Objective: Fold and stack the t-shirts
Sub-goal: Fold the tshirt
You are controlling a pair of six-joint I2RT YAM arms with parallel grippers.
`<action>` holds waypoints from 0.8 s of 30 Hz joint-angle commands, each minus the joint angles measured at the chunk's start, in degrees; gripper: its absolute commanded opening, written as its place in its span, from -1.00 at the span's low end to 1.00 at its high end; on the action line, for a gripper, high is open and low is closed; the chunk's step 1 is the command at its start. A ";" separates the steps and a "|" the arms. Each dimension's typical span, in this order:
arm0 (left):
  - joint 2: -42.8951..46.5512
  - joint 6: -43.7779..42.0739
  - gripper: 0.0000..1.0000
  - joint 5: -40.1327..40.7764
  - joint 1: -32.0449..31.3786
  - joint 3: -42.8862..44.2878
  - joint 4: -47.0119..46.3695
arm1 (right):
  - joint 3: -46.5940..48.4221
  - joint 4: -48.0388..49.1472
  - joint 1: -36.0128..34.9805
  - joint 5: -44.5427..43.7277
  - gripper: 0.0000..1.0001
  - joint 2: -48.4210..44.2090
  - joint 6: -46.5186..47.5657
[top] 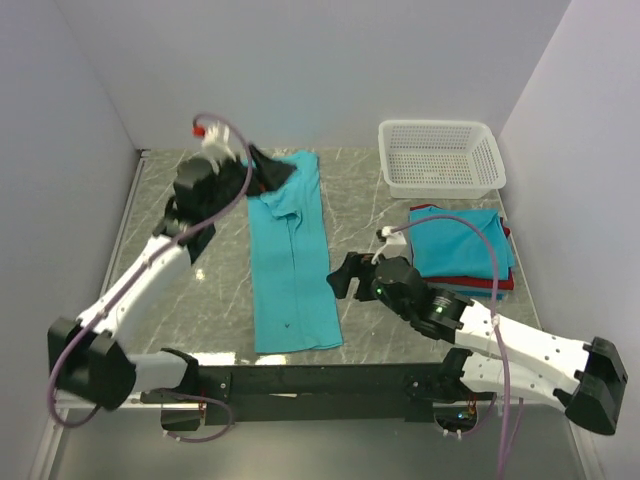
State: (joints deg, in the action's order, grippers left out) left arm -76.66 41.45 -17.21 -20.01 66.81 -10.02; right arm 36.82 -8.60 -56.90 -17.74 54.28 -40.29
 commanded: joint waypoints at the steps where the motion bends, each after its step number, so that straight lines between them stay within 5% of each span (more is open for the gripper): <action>1: 5.60 4.59 0.99 4.46 -3.36 -14.66 9.48 | -2.79 0.17 4.94 1.29 0.91 -3.74 -2.77; 8: 22.42 13.03 0.99 15.26 -8.73 -29.44 37.06 | -5.26 -1.51 8.39 4.55 0.91 -5.24 -0.76; 12: 29.72 19.87 0.99 14.68 -10.75 -35.76 48.32 | -5.62 -2.21 8.65 5.61 0.91 -3.75 0.04; 18: 40.17 29.11 0.88 8.16 -12.59 -45.88 50.80 | -5.35 -2.38 9.18 8.33 0.91 -0.06 -0.40; 24: 41.42 29.74 0.77 4.65 -12.95 -49.48 50.72 | -4.74 -2.21 9.71 10.26 0.90 2.84 -0.40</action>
State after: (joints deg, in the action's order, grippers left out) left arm -35.62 68.84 -9.47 -32.67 17.93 41.34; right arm 31.40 -11.38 -47.72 -8.78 56.45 -41.01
